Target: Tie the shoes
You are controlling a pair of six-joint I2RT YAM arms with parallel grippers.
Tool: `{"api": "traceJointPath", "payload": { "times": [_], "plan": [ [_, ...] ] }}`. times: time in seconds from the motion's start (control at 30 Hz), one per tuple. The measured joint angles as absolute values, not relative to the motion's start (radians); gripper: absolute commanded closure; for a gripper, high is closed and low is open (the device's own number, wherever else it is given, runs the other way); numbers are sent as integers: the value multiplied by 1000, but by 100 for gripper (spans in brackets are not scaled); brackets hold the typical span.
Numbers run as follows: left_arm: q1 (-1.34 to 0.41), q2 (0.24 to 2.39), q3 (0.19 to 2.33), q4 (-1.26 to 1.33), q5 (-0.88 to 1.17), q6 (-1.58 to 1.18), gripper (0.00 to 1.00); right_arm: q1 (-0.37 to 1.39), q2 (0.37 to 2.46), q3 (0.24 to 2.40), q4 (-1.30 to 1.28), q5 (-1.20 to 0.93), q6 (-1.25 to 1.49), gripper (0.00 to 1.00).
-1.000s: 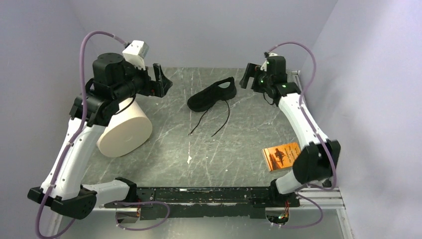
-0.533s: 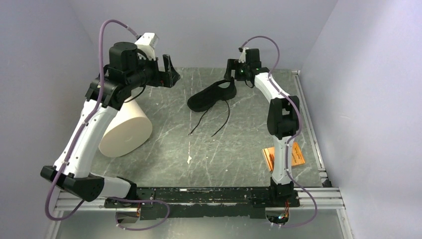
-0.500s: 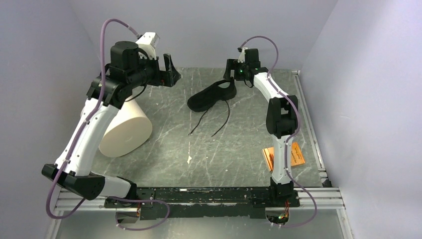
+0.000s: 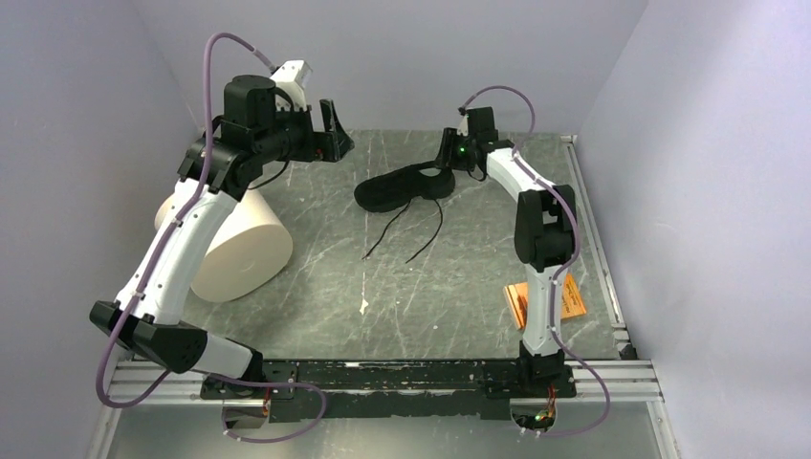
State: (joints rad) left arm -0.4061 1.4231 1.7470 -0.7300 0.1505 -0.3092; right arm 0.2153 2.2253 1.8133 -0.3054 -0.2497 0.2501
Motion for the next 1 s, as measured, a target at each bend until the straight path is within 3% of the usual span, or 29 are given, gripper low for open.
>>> {"api": "traceJointPath", "payload": {
  "times": [0.2, 0.3, 0.47, 0.77, 1.0],
  "plan": [
    [-407, 1430, 1734, -733, 189, -344, 3, 248, 2057, 1615, -379, -163, 353, 77],
    [-407, 1415, 1695, -736, 214, -360, 3, 274, 1992, 1543, -442, -122, 404, 78],
    [-407, 1328, 1587, -746, 236, -384, 3, 375, 1925, 1512, -583, -35, 518, 68],
    [-408, 1151, 1412, -737, 264, -395, 3, 613, 1575, 1245, -659, -101, 665, 29],
    [-416, 1132, 1367, -728, 356, -433, 3, 556, 1522, 1245, -649, -112, 296, 31]
  ]
}}
